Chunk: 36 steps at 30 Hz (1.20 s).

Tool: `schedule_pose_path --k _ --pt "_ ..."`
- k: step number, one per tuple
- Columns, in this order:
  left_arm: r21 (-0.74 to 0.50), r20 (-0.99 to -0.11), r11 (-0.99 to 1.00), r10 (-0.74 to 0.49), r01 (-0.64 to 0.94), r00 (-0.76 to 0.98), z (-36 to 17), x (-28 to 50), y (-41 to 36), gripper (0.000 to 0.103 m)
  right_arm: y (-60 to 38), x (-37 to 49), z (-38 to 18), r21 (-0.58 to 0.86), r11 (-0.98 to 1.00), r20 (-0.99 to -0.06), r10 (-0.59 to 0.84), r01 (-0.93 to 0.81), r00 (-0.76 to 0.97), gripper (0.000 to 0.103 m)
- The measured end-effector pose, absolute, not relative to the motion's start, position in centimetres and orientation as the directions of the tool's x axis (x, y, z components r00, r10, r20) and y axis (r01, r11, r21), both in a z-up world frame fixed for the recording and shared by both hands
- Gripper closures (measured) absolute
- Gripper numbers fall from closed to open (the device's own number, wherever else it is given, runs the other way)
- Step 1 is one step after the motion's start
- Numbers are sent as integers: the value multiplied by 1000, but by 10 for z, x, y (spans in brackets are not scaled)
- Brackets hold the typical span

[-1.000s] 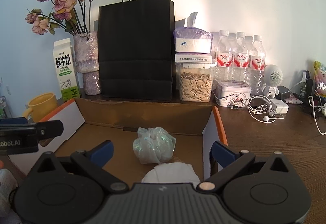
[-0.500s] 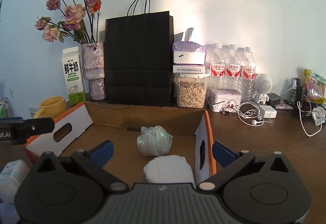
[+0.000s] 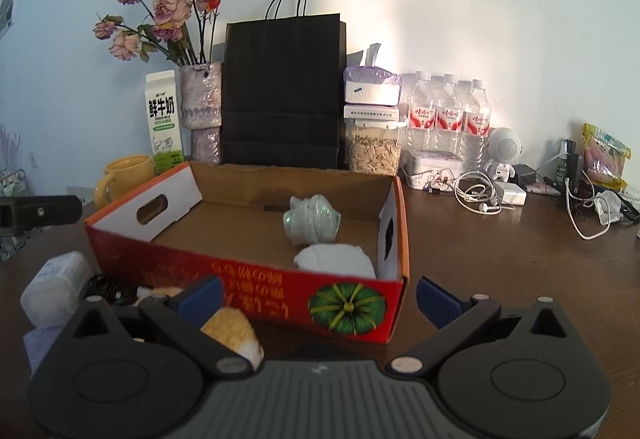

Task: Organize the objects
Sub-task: 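Withdraw both grippers from the box back to the table items, then grasp the navy pouch with the right gripper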

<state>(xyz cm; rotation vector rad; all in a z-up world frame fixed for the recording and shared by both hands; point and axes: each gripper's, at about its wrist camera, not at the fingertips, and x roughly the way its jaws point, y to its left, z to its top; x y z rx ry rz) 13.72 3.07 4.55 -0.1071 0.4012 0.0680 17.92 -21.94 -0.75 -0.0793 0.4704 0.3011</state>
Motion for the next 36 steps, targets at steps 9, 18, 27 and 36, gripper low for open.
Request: schedule_pose_path --k 9,18,27,36 --pt "-72 -422 994 43 -81 906 33 94 35 0 -226 141 -21 -6 950 -498 268 -313 825 0" --pt "-62 -472 991 78 -121 878 5 52 41 0 -227 110 -36 -28 946 -533 259 -323 805 0" --pt "-83 -488 986 88 -147 868 -2 40 53 0 -225 101 -47 -39 942 -567 253 -333 784 0" --pt "-89 -504 985 85 -149 860 -6 45 55 0 -220 111 -55 -63 946 -597 219 -318 772 0"
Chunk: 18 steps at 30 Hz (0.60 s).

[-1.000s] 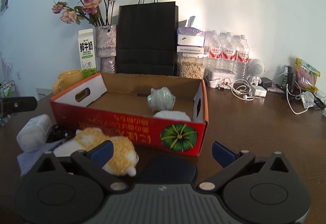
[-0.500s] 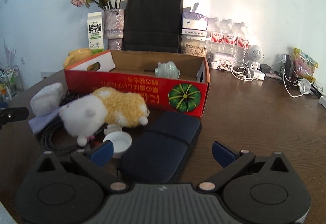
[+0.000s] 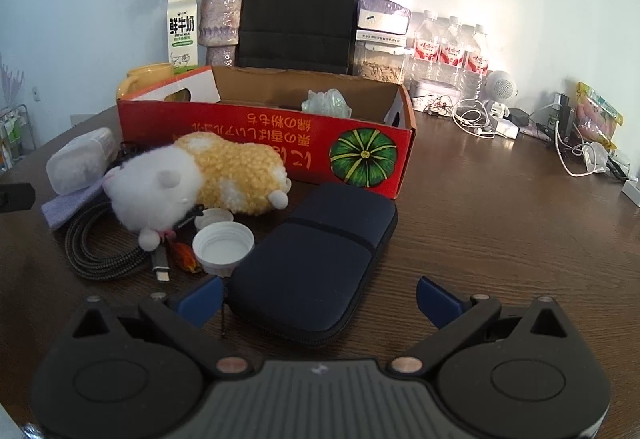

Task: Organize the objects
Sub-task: 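Grasp the navy pouch with the right gripper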

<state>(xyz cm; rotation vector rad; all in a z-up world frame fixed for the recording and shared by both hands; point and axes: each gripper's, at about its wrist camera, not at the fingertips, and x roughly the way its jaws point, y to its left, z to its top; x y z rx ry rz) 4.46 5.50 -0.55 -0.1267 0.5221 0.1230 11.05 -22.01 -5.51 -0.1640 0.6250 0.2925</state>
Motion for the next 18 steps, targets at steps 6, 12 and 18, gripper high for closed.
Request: schedule_pose_path --k 6,12,18 --pt "-90 -509 985 85 -150 857 -6 47 56 0 -226 115 -55 -56 952 -594 210 -300 776 0" --pt "-91 -513 984 86 -154 854 -8 50 57 0 -237 118 -56 -65 960 -596 181 -272 782 0" --pt "-92 -515 984 87 -156 853 -8 51 57 0 -237 126 -55 -75 958 -596 179 -276 783 0"
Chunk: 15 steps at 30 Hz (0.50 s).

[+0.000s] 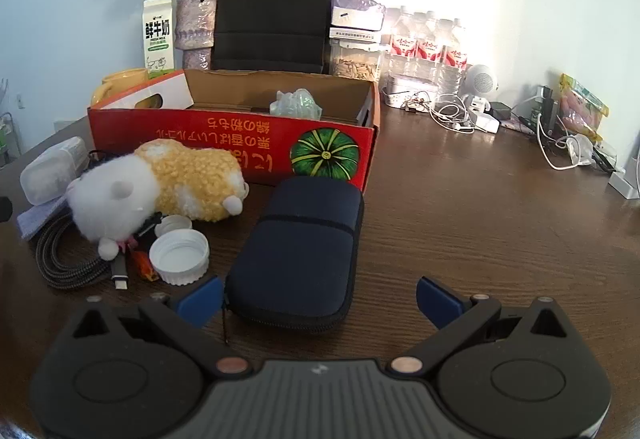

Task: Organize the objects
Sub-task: 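Grasp the navy pouch with the right gripper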

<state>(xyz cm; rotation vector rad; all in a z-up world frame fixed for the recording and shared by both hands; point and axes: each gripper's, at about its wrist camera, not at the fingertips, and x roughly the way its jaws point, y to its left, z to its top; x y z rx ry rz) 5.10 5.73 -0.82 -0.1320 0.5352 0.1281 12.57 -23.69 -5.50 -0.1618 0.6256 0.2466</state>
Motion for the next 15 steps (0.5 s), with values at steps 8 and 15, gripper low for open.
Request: schedule_pose_path --k 8,15 --pt "-88 -524 980 105 -176 845 -9 54 62 0 -226 161 -64 -75 955 -633 176 -287 754 0" --pt "-93 -534 977 112 -190 838 -12 59 65 0 -232 189 -70 18 966 -650 208 -260 731 0"
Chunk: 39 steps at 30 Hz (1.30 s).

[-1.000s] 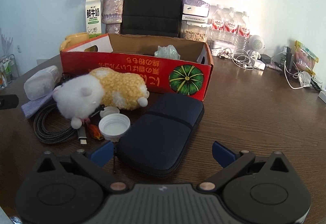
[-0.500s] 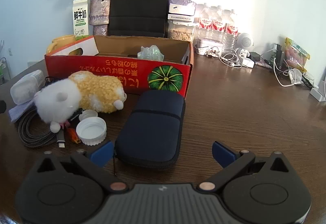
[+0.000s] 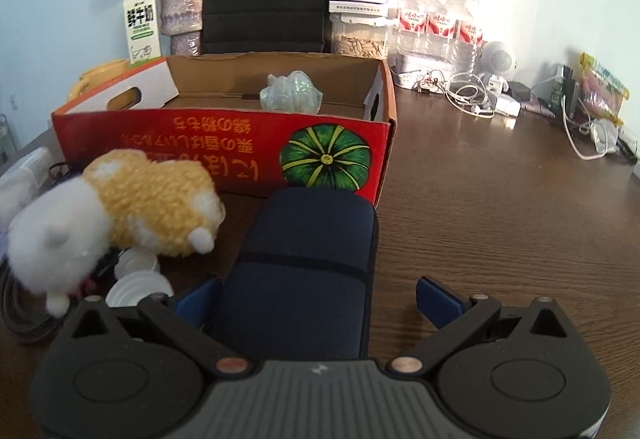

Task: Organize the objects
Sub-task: 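Grasp the navy pouch with the right gripper, then grasp the white cotton-pad box with the left gripper while the right gripper holds the pouch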

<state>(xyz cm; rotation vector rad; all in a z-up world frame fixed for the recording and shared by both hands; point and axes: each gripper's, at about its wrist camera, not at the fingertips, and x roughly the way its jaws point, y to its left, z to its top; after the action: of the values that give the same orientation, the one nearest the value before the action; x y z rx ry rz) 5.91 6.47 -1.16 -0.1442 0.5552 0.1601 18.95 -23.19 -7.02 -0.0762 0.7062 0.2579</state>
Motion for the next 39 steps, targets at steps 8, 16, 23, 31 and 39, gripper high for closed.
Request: schedule_pose_path --k 8,16,23,31,39 --pt "-98 -542 978 105 -187 834 -14 67 64 0 -232 183 -69 31 951 -615 261 -308 744 26" --pt "-96 -546 979 101 -182 831 -14 74 61 0 -243 175 -63 87 959 -551 272 -270 789 37" --pt "-96 -556 978 101 -185 825 -15 82 59 0 -247 170 -59 78 959 -507 272 -271 818 39" --pt "-98 -563 977 105 -192 820 -15 95 57 0 -246 164 -57 80 954 -487 290 -288 824 40" --pt "-89 -561 967 151 -241 814 -12 123 53 0 -246 160 -55 84 953 -465 296 -292 834 40"
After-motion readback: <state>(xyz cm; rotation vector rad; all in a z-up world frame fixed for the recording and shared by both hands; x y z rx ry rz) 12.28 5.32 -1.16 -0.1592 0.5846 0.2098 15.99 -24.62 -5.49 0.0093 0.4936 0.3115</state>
